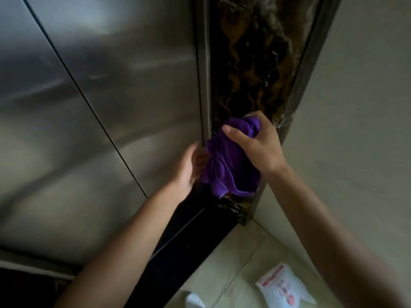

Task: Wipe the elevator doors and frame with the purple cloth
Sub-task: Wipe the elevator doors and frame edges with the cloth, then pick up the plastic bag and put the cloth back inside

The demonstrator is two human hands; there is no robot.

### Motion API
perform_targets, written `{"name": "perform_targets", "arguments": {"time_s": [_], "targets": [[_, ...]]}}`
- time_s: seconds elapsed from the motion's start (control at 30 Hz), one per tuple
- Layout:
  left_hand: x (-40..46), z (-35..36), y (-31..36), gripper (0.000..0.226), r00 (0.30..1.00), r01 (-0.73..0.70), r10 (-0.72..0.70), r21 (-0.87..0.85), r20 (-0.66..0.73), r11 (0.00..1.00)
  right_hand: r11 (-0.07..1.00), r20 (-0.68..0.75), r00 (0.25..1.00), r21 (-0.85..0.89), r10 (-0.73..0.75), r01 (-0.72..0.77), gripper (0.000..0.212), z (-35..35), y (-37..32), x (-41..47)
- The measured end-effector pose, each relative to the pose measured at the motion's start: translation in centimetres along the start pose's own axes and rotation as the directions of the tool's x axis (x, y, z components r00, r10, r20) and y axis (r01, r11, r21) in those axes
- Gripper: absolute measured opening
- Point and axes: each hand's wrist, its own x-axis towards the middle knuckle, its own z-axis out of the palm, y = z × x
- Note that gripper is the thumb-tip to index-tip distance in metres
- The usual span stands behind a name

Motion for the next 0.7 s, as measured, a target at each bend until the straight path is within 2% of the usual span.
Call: {"name": "perform_targets", "arguments": {"time_s": [0.03,0.1,0.17,0.23,0.27,0.33,0.4,0.43,0.5,0.6,0.63,0.7], "targets": [[-0.2,0.3,-1.2,0.056,0.998,0.006,-0.003,-0.034,0.063,0.999,0.999,-0.043,0.999,-0.049,0.019,-0.021,0.043,-1.1,0.9,-0.8],[-1.6,2.4,-4.0,0.063,0.967,0.003,-0.017,0.056,0.256,0.998,0.996,-0.125,0.991,-0.07,0.051,-0.06,0.047,-2.7,2.5,-2.0],[-2.5,4.5,-6.9,0.059,0.926,0.005,-0.034,0.077,0.376,0.997,0.992,-0.183,0.975,0.034,0.126,-0.122,0.045,-4.0,4.0,-3.1],[-2.9,6.9,-9.0,0.058,0.913,0.055,-0.037,-0.034,0.405,0.998,0.955,-0.19,0.951,0.214,0.245,-0.204,0.04,-5.2,5.3,-4.0],[-2.9,7.8,-10.0,0.056,0.915,0.079,-0.043,-0.073,0.402,0.994,0.938,-0.208,0.933,0.248,0.294,-0.24,0.039,-5.9,6.0,-4.5],[-2.8,9.1,-11.2,0.046,0.908,0.074,-0.048,-0.046,0.415,0.996,0.952,-0.328,0.894,0.141,0.304,-0.272,0.042,-7.7,7.8,-5.3],[-2.5,9.9,-12.4,0.037,0.863,0.042,-0.05,0.026,0.503,0.999,0.942,-0.454,0.854,-0.084,0.252,-0.323,0.041,-9.9,9.8,-6.1],[-2.3,10.3,-12.9,0.035,0.834,0.036,-0.055,0.046,0.548,0.998,0.913,-0.486,0.838,-0.173,0.247,-0.369,0.04,-10.9,10.8,-6.6],[-1.6,11.0,-13.9,0.032,0.798,0.054,-0.087,0.074,0.596,0.996,0.859,-0.505,0.809,-0.227,0.3,-0.46,0.048,-12.7,12.8,-7.7],[-0.2,12.4,-15.6,0.027,0.764,0.127,-0.147,0.077,0.628,0.989,0.861,-0.555,0.747,-0.104,0.365,-0.498,0.062,-14.9,15.5,-9.3],[0.2,13.0,-16.1,0.026,0.744,0.161,-0.176,0.083,0.644,0.983,0.872,-0.568,0.72,-0.008,0.399,-0.49,0.064,-15.6,16.3,-9.9],[0.8,14.3,-17.4,0.028,0.713,0.243,-0.243,0.094,0.657,0.965,0.845,-0.526,0.663,0.299,0.533,-0.443,0.065,-16.7,18.1,-11.3]]}}
